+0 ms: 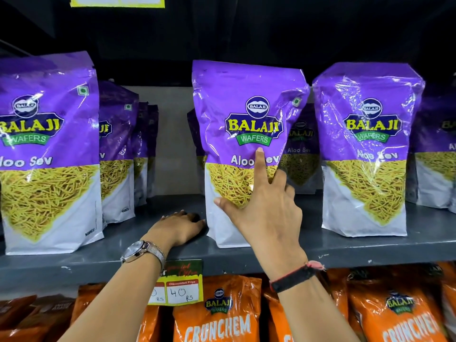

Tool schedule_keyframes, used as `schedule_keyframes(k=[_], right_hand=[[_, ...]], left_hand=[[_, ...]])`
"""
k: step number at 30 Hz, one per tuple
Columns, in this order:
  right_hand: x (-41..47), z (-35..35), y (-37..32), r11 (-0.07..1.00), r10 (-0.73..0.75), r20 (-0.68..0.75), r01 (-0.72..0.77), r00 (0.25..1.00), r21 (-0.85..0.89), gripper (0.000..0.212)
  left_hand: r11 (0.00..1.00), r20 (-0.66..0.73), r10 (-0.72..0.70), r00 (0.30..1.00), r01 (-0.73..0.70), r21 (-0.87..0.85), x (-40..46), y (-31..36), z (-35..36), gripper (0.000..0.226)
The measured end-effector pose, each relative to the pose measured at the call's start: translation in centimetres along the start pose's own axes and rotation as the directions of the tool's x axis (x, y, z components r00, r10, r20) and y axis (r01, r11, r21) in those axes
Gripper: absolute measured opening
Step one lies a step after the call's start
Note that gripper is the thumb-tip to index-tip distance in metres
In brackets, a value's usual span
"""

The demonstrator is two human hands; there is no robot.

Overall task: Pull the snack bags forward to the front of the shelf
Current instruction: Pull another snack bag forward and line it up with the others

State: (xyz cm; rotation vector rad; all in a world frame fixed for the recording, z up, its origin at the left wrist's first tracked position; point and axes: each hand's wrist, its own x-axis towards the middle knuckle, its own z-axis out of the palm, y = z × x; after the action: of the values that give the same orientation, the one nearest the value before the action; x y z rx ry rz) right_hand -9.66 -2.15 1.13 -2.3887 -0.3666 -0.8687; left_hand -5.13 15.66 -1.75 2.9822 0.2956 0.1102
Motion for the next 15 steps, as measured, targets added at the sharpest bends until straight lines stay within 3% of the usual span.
schedule_keyframes(k=[15], right_hand=[[-1.1, -1.2, -0.7, 0.999, -0.005, 0.01, 0.005, 1.0, -0.033, 0.097]], left_hand=[[1.0, -0.014, -0.006, 1.0, 0.006, -0.026, -0.2, 0.2, 0.0, 0.056]])
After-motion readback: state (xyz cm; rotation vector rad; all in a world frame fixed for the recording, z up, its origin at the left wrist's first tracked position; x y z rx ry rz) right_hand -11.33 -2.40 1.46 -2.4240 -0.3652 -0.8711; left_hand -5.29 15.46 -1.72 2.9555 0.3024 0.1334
